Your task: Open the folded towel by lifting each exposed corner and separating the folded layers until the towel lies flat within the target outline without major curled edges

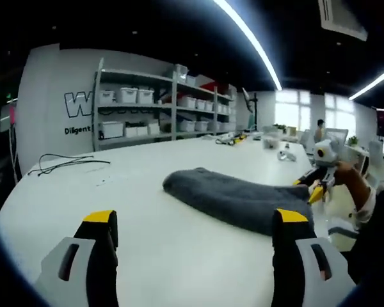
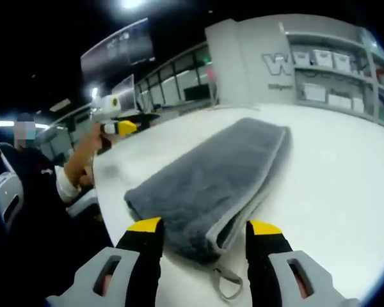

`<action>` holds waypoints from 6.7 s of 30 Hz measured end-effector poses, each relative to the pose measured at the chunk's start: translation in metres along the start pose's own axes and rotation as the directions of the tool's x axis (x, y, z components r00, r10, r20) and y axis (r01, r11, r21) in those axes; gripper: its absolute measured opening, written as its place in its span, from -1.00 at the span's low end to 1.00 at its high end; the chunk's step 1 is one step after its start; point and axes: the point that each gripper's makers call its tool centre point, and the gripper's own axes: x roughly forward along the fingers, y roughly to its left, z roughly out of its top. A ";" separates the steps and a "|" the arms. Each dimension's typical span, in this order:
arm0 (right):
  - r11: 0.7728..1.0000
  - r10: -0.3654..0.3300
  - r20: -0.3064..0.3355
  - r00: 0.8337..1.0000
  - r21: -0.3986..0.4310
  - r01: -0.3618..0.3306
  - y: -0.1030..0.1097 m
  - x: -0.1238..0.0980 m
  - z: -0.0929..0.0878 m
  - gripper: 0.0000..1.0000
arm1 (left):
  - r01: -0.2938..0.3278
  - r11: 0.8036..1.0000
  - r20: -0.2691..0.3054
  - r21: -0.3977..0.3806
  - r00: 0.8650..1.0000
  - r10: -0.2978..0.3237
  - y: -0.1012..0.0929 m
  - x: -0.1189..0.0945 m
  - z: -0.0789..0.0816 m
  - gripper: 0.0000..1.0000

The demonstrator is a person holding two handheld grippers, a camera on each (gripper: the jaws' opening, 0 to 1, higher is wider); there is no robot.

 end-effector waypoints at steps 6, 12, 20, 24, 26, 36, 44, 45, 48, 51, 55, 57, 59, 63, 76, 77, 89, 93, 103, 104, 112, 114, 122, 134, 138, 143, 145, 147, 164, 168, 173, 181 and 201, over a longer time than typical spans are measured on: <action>1.000 -0.012 -0.002 1.000 -0.011 0.012 -0.002 -0.002 0.000 0.15 | -0.009 0.999 -0.009 -0.035 1.000 0.009 -0.013 -0.022 -0.015 0.99; 1.000 -0.021 -0.011 1.000 -0.020 0.021 -0.002 -0.005 -0.001 0.25 | -0.027 0.998 0.001 -0.058 1.000 0.027 -0.014 -0.040 -0.019 0.99; 0.999 -0.002 -0.033 0.999 -0.033 0.001 0.006 -0.012 0.000 0.11 | -0.080 0.994 0.031 -0.072 0.996 0.082 -0.005 -0.076 -0.018 0.99; 0.997 0.007 -0.121 0.993 -0.070 -0.015 0.010 -0.023 -0.011 0.08 | -0.087 0.994 0.024 -0.068 0.996 0.089 -0.007 -0.085 -0.022 0.99; 0.993 0.001 -0.135 0.991 -0.117 -0.017 0.013 -0.029 -0.012 0.04 | -0.097 0.994 0.012 -0.055 0.995 0.098 -0.006 -0.089 -0.023 0.99; 0.988 0.021 -0.148 0.989 -0.148 -0.043 0.022 -0.041 -0.009 -0.03 | -0.130 0.991 -0.007 -0.005 0.991 0.130 -0.004 -0.099 -0.023 0.99; 0.986 -0.010 -0.148 0.989 -0.167 -0.015 0.016 -0.053 -0.010 0.01 | -0.071 0.997 -0.080 0.024 0.994 0.073 -0.021 -0.101 -0.032 0.99; 0.986 -0.012 -0.148 0.989 -0.169 -0.014 0.016 -0.054 -0.010 0.01 | -0.070 0.997 -0.077 0.021 0.994 0.072 -0.022 -0.101 -0.031 0.99; 0.984 -0.008 -0.151 0.989 -0.179 -0.019 0.019 -0.055 -0.011 -0.04 | -0.040 0.999 -0.092 0.009 0.995 0.040 -0.029 -0.102 -0.034 0.99; 0.978 0.016 -0.164 0.986 -0.203 -0.050 0.025 -0.054 -0.015 -0.13 | -0.032 0.999 -0.081 -0.002 0.996 0.032 -0.032 -0.104 -0.032 0.99; 0.966 0.032 -0.195 0.980 -0.245 -0.080 0.032 -0.051 -0.020 -0.14 | -0.040 0.999 -0.076 -0.001 0.996 0.039 -0.030 -0.106 -0.032 0.99; 0.965 0.039 -0.193 0.980 -0.247 -0.087 0.033 -0.050 -0.019 -0.15 | -0.043 0.999 -0.078 -0.001 0.996 0.043 -0.029 -0.107 -0.033 0.99; 0.965 0.047 -0.189 0.981 -0.246 -0.094 0.035 -0.047 -0.018 -0.15 | -0.045 0.999 -0.076 -0.001 0.996 0.045 -0.029 -0.107 -0.033 0.99; 0.967 0.048 -0.191 0.981 -0.237 -0.093 0.033 -0.043 -0.020 -0.15 | -0.040 0.999 -0.074 0.000 0.996 0.040 -0.031 -0.107 -0.033 0.99; 0.998 0.059 -0.014 0.998 0.005 -0.059 0.019 -0.035 0.006 -0.22 | -0.036 0.999 -0.089 -0.013 0.995 0.035 -0.028 -0.100 -0.041 0.98; 0.998 0.054 -0.011 0.998 0.018 -0.054 0.017 -0.034 0.006 -0.21 | -0.037 0.999 -0.090 -0.015 0.995 0.036 -0.027 -0.100 -0.042 0.98; 0.993 0.037 0.068 0.997 0.112 -0.045 0.012 -0.019 0.013 -0.30 | -0.069 0.997 -0.082 -0.027 0.994 0.067 -0.017 -0.102 -0.043 0.95; 0.987 0.031 0.101 0.994 0.155 -0.047 0.008 -0.017 0.017 -0.37 | -0.075 0.997 -0.080 -0.026 0.994 0.073 -0.015 -0.103 -0.042 0.96; 0.981 0.005 0.152 0.988 0.192 -0.035 0.003 -0.014 0.022 -0.55 | -0.090 0.995 -0.093 -0.039 0.992 0.087 -0.020 -0.112 -0.035 0.99; 0.981 0.002 0.163 0.987 0.191 -0.034 0.003 -0.014 0.023 -0.57 | -0.093 0.995 -0.096 -0.038 0.991 0.089 -0.020 -0.113 -0.034 0.99; 0.980 0.000 0.181 0.984 0.197 -0.036 0.005 -0.012 0.024 -0.72 | -0.094 0.995 -0.077 -0.044 0.993 0.091 -0.027 -0.124 -0.023 0.99; 0.979 0.014 0.194 0.981 0.197 -0.053 0.009 -0.013 0.026 -0.78 | -0.088 0.995 -0.077 -0.041 0.993 0.084 -0.031 -0.126 -0.020 0.99; 0.979 0.019 0.190 0.982 0.198 -0.058 0.017 -0.010 0.023 -0.86 | -0.096 0.995 -0.058 -0.028 0.994 0.094 -0.035 -0.139 -0.007 0.98; 0.987 0.005 0.223 0.975 0.152 -0.040 0.030 -0.012 0.032 -0.94 | -0.111 0.992 -0.079 -0.062 0.991 0.106 -0.023 -0.144 -0.016 0.99; 0.995 -0.003 0.215 0.977 0.098 -0.019 0.037 -0.010 0.035 -0.94 | -0.125 0.990 -0.082 -0.061 0.989 0.120 -0.020 -0.145 -0.017 0.99; 0.998 -0.018 0.254 0.967 0.061 0.002 0.025 -0.013 0.051 -0.95 | -0.135 0.990 -0.089 -0.040 0.987 0.131 -0.020 -0.146 -0.018 0.98; 0.999 -0.024 0.268 0.963 0.035 0.015 0.021 -0.013 0.056 -0.95 | -0.144 0.989 -0.095 -0.032 0.986 0.140 -0.018 -0.147 -0.018 0.98; 1.000 -0.029 0.277 0.960 0.013 0.026 0.018 -0.012 0.061 -0.96 | -0.147 0.989 -0.097 -0.024 0.985 0.144 -0.018 -0.147 -0.018 0.97; 0.976 -0.047 0.307 0.951 -0.189 0.110 0.042 -0.009 0.096 -0.96 | -0.178 0.984 0.003 -0.014 0.984 0.178 -0.013 -0.153 0.001 0.82; 0.970 -0.049 0.301 0.952 -0.215 0.118 0.047 -0.008 0.099 -0.96 | -0.184 0.983 0.013 -0.023 0.983 0.184 -0.011 -0.153 0.002 0.79; 0.962 -0.054 0.298 0.953 -0.240 0.129 0.051 -0.006 0.105 -0.95 | -0.195 0.980 0.037 -0.040 0.980 0.197 -0.007 -0.153 0.005 0.78; 0.956 -0.032 0.298 0.954 -0.269 0.116 0.063 0.002 0.111 -0.95 | -0.202 0.979 0.070 0.009 0.977 0.201 -0.011 -0.147 0.011 0.75; 0.938 -0.007 0.305 0.952 -0.327 0.112 0.081 0.012 0.122 -0.95 | -0.152 0.988 0.052 0.035 0.987 0.150 -0.022 -0.135 0.006 0.79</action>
